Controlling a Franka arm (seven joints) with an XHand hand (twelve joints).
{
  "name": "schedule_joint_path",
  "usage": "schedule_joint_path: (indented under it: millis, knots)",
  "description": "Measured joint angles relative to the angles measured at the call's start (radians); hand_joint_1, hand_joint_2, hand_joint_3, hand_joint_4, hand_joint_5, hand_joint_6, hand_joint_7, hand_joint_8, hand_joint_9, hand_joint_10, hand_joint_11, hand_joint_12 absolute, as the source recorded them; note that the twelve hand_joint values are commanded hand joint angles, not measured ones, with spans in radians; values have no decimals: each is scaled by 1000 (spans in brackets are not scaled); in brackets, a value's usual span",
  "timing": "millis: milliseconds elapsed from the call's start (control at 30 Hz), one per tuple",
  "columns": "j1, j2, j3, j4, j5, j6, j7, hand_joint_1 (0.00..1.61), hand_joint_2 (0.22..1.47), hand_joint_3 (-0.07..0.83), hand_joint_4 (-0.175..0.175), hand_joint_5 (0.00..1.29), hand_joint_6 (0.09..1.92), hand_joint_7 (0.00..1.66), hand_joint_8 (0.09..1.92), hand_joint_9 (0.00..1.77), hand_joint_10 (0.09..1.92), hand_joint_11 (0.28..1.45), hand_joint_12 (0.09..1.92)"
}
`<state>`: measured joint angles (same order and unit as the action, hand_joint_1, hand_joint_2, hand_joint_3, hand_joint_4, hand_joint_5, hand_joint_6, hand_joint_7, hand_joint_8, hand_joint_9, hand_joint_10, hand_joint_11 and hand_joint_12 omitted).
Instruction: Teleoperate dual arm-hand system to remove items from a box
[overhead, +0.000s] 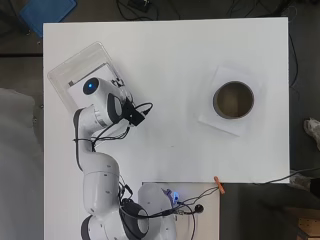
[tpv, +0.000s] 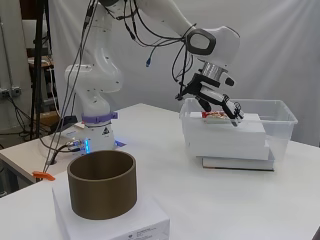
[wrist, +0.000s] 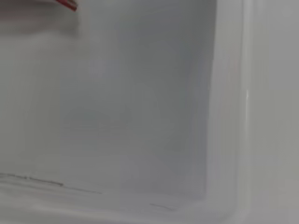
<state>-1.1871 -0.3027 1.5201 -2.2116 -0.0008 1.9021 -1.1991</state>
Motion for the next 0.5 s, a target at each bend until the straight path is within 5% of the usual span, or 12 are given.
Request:
schedule_joint_path:
  millis: [200, 267, 300, 333, 367, 433, 500]
  knots:
    - [126, -40, -54, -32, 7, 18, -23, 217, 853, -4, -49, 28, 87, 127, 87, 306, 87, 444, 87]
    - [136, -44, -65, -40, 6, 22, -26, 218, 868, 0, -45, 96, 87, 256, 87, 409, 87, 494, 87]
    - [138, -46, -65, -43, 10, 28, -32, 288, 901, 3, -34, 208, 87, 377, 87, 525, 87, 569, 87]
    - [146, -53, -70, -51, 17, 35, -43, 672, 1013, 5, -44, 428, 484, 499, 519, 677, 427, 691, 87]
    - [162, -57, -83, -60, 27, 41, -60, 1021, 1104, 4, -93, 586, 895, 549, 955, 744, 870, 681, 544]
    - [208, -43, -123, -65, 42, 37, -101, 1165, 1169, -6, -24, 835, 1070, 710, 1246, 889, 1365, 699, 1310]
    - [236, 17, -146, -61, 17, 23, -105, 1171, 1185, -1, 16, 895, 1135, 765, 1285, 903, 1471, 653, 1498]
